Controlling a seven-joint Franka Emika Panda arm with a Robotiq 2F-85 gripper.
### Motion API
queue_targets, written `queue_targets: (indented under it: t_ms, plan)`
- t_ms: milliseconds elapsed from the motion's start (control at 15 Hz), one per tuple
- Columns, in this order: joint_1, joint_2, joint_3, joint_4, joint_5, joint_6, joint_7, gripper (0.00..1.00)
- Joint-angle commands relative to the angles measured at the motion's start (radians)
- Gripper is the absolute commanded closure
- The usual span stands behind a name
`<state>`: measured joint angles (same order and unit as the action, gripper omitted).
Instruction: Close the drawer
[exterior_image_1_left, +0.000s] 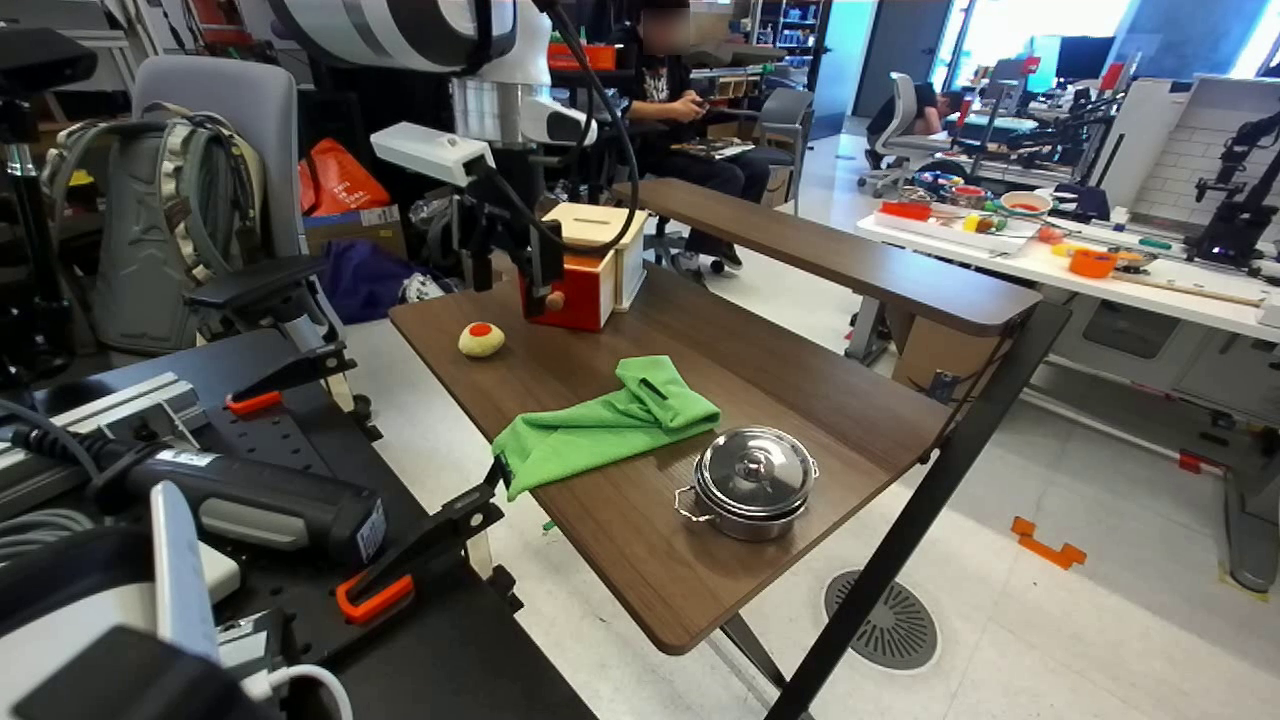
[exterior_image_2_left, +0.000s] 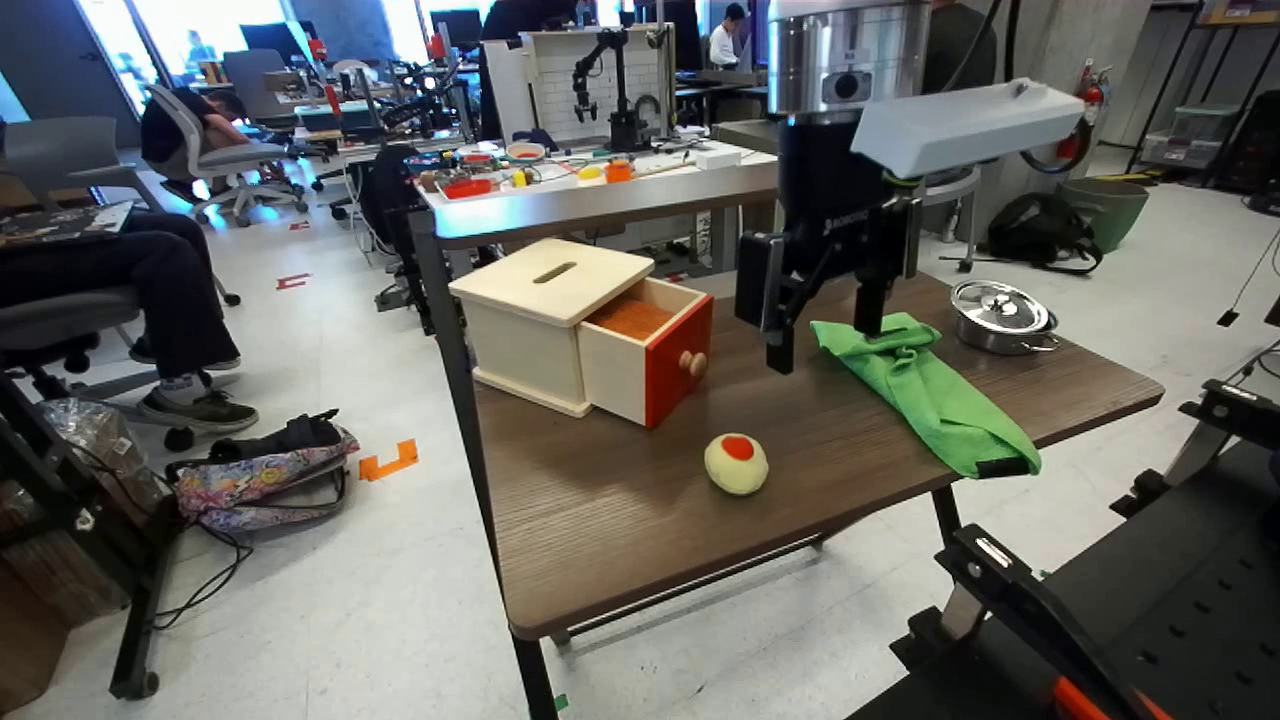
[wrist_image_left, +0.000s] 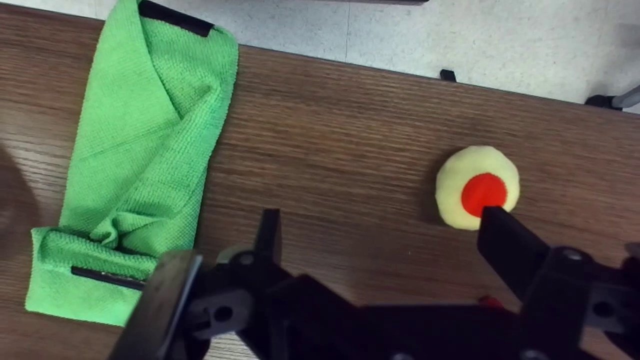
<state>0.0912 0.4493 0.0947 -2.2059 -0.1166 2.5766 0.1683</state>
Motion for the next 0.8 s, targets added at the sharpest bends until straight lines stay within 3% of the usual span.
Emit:
queue_targets:
  t_ms: [0, 600, 733]
  plan:
    - [0.022, 0.003, -0.021, -0.005, 0.009, 0.051, -0.023, 0.0]
    - [0.016, 0.152, -0.012, 0.119, -0.019, 0.15, -0.202, 0.0]
    - [0.046, 0.193, -0.037, 0.149, -0.054, 0.17, -0.211, 0.0]
